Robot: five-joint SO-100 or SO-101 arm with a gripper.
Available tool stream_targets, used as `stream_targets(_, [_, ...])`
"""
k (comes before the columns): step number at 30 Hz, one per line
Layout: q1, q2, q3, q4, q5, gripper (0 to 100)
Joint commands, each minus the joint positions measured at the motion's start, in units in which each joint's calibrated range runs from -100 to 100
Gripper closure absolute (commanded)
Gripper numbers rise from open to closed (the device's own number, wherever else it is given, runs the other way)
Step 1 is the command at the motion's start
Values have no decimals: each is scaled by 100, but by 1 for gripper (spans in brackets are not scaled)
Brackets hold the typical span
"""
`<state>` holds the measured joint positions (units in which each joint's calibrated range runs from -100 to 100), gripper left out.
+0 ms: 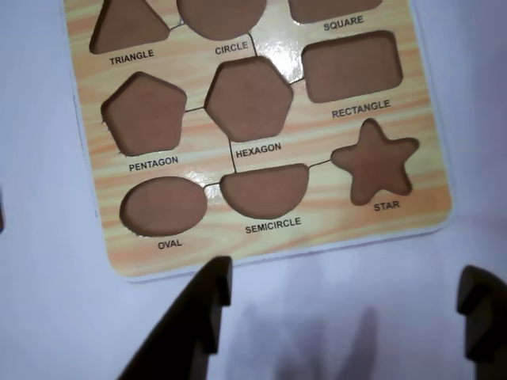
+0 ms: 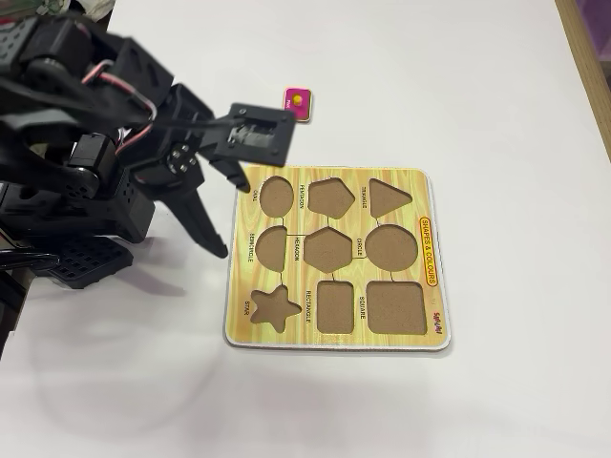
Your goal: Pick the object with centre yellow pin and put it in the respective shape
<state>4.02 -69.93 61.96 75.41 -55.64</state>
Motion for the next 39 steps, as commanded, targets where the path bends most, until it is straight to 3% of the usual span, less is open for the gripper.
stream_targets(1, [-519, 1495, -1340, -4, 41, 69])
stream_targets(14, [-2199, 4131, -4263, 817, -6, 69])
stream_targets(29, [-4201, 6516, -6790, 748, -6, 69])
stream_targets(39, [-4807, 7696, -7995, 748, -11, 69])
